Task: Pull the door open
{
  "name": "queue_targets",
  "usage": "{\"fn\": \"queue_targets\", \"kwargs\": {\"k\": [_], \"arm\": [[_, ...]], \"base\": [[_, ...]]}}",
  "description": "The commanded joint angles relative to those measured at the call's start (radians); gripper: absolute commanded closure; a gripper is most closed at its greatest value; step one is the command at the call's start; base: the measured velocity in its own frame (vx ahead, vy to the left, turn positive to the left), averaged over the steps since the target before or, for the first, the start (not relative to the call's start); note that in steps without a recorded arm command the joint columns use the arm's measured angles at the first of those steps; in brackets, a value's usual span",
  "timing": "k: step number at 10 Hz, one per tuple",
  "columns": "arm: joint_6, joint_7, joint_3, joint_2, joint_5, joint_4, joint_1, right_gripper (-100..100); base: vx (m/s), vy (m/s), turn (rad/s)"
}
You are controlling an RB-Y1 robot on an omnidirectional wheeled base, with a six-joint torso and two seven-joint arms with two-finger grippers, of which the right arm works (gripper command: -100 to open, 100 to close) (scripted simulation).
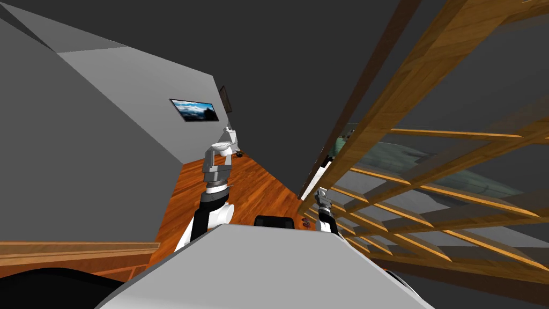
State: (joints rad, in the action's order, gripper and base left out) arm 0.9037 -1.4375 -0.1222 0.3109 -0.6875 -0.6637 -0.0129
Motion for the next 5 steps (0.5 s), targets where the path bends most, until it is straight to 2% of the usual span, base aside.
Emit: {"fn": "queue_targets", "kwargs": {"k": [1,3,5], "arm": [[0.003,-0.016,-0.018,0.004,0.009,0.000,-0.002,100],[0.004,-0.036,-0.042,0.015,0.021,-0.009,-0.008,100],[0.006,-0.068,-0.080,0.032,0.039,-0.025,-0.017,100]], "base": [[-0.205,-0.035,0.093],[-0.224,-0.005,0.068],[-0.258,0.006,0.083]]}}
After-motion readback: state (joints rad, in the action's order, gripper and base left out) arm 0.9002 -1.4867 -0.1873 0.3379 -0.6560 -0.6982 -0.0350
